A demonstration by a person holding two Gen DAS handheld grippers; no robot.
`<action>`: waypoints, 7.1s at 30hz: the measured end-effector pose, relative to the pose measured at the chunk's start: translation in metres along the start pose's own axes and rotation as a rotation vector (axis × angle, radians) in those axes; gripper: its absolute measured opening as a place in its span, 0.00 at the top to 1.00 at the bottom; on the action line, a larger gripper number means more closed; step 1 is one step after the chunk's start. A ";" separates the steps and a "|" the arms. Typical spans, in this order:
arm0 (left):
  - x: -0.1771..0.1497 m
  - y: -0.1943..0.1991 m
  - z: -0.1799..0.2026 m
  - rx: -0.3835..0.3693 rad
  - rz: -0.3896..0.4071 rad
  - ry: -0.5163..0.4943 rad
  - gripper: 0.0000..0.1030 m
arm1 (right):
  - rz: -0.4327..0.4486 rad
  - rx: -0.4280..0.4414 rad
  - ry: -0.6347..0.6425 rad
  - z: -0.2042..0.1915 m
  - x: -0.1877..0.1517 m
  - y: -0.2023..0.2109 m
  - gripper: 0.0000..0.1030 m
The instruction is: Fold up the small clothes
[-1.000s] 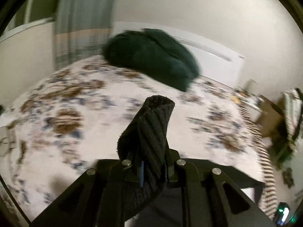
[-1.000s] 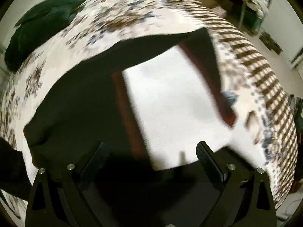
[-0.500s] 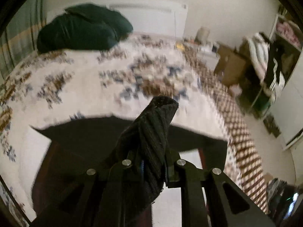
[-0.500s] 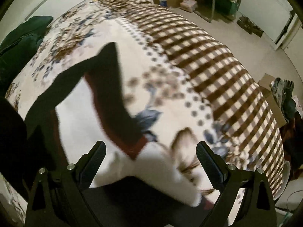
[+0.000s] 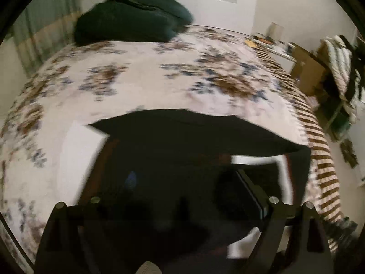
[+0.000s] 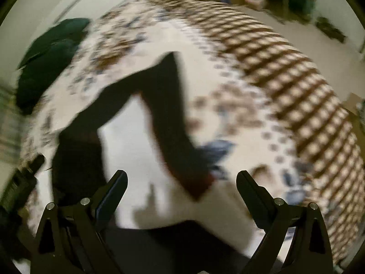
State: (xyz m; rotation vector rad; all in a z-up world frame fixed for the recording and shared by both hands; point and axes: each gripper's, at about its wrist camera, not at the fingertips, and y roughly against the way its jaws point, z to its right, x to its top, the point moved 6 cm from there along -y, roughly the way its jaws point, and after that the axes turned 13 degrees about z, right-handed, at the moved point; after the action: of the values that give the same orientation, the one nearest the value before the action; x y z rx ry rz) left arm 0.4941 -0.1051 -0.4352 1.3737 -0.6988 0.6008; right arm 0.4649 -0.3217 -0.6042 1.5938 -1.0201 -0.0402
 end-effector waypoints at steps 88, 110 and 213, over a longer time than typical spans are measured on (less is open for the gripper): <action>-0.049 -0.114 -0.216 0.259 -0.199 -0.036 0.00 | -0.231 0.188 -0.200 0.032 -0.004 -0.035 0.81; -0.022 -0.119 -0.195 0.249 -0.139 -0.058 0.00 | -0.058 -0.171 0.223 0.000 0.023 -0.089 0.57; 0.040 0.031 -0.178 -0.150 0.002 0.477 0.93 | 0.000 0.253 -0.183 0.027 0.035 0.125 0.91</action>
State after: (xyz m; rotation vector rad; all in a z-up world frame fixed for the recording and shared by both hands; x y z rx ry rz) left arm 0.5149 0.0749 -0.3952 1.0361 -0.3507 0.8250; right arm 0.4001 -0.3557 -0.4945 1.8454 -1.2047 -0.0600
